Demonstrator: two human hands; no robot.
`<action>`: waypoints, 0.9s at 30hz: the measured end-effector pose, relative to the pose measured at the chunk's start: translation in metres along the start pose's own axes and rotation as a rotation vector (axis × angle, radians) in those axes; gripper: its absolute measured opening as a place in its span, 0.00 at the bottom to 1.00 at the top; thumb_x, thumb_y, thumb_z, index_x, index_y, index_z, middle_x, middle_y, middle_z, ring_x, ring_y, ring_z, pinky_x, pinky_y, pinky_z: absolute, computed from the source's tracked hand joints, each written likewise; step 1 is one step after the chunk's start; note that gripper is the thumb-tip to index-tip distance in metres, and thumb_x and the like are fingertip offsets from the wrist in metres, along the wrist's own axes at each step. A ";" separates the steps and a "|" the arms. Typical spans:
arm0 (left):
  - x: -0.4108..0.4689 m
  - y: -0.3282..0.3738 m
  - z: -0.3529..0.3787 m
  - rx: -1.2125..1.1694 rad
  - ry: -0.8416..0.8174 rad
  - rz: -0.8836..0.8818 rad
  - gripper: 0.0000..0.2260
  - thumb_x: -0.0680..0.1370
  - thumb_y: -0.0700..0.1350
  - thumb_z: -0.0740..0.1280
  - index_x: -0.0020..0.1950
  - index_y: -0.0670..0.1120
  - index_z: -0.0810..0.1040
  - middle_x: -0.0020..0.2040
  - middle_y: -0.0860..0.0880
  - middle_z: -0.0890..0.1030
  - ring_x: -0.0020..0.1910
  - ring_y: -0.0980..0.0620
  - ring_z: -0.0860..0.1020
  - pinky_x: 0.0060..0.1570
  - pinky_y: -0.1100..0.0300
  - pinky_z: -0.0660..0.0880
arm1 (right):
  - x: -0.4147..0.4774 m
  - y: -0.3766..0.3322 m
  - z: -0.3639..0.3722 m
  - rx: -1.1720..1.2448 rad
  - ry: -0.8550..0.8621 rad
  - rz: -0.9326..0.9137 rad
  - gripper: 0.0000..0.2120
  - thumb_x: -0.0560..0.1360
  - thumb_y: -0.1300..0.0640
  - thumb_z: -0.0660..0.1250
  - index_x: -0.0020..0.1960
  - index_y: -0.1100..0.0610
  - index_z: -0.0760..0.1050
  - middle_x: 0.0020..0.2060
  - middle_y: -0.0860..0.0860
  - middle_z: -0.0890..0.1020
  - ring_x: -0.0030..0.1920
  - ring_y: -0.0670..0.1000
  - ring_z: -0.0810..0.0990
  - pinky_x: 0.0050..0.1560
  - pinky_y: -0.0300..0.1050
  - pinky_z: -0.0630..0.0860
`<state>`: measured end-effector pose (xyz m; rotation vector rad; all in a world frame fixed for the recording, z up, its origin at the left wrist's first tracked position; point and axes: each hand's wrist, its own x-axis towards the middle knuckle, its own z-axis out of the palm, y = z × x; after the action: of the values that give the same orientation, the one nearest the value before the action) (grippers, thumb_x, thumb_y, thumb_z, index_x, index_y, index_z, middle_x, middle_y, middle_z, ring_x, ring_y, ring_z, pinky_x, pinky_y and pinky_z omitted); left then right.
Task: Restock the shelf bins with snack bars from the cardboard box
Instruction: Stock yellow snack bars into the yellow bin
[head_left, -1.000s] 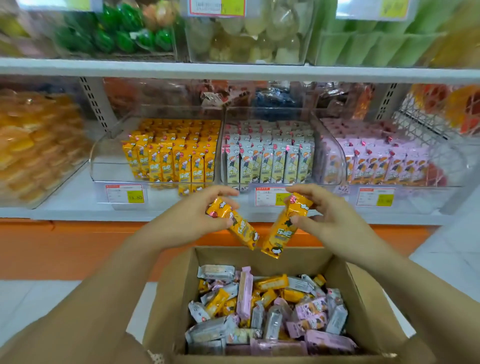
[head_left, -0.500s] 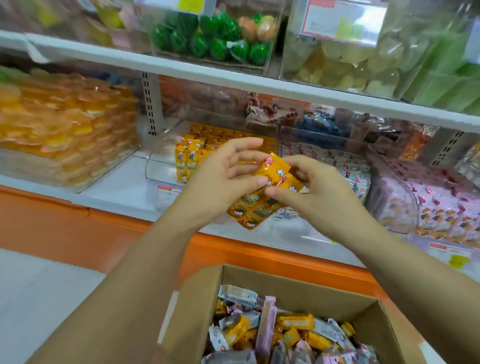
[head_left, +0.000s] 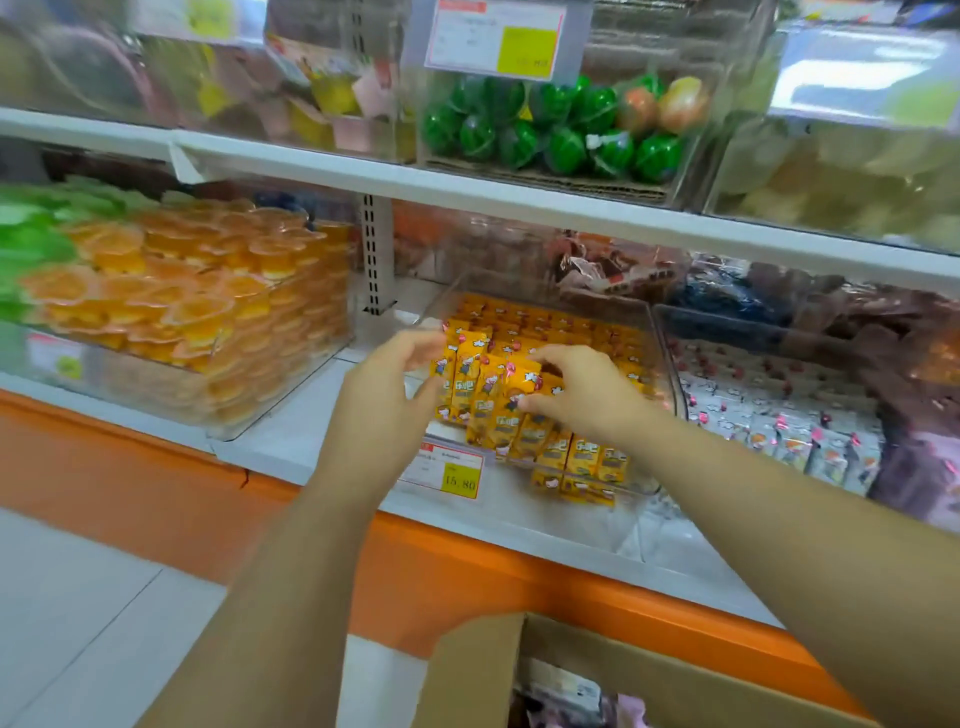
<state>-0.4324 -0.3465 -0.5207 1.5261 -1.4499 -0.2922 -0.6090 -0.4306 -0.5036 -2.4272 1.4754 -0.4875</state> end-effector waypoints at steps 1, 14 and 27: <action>0.001 -0.004 0.000 0.016 -0.006 -0.009 0.14 0.79 0.40 0.65 0.63 0.52 0.75 0.54 0.62 0.75 0.56 0.64 0.71 0.51 0.73 0.64 | 0.005 0.001 0.004 -0.042 -0.040 0.023 0.28 0.74 0.51 0.70 0.71 0.57 0.67 0.68 0.53 0.73 0.67 0.54 0.70 0.64 0.46 0.67; -0.011 -0.011 0.014 0.165 -0.070 0.028 0.14 0.79 0.40 0.64 0.62 0.51 0.77 0.60 0.56 0.79 0.61 0.54 0.74 0.61 0.63 0.67 | -0.005 0.002 0.014 -0.247 0.154 0.012 0.25 0.74 0.47 0.69 0.69 0.47 0.68 0.64 0.50 0.72 0.65 0.54 0.66 0.65 0.52 0.62; -0.108 0.014 0.085 -0.030 -0.016 0.197 0.11 0.74 0.39 0.61 0.52 0.46 0.80 0.48 0.55 0.78 0.45 0.63 0.75 0.44 0.69 0.71 | -0.175 0.059 0.039 0.164 0.301 -0.169 0.09 0.73 0.58 0.65 0.52 0.56 0.79 0.46 0.50 0.81 0.50 0.47 0.73 0.49 0.32 0.64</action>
<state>-0.5309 -0.2902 -0.5989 1.3479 -1.5881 -0.2072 -0.7155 -0.2993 -0.5880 -2.4371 1.2780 -1.0078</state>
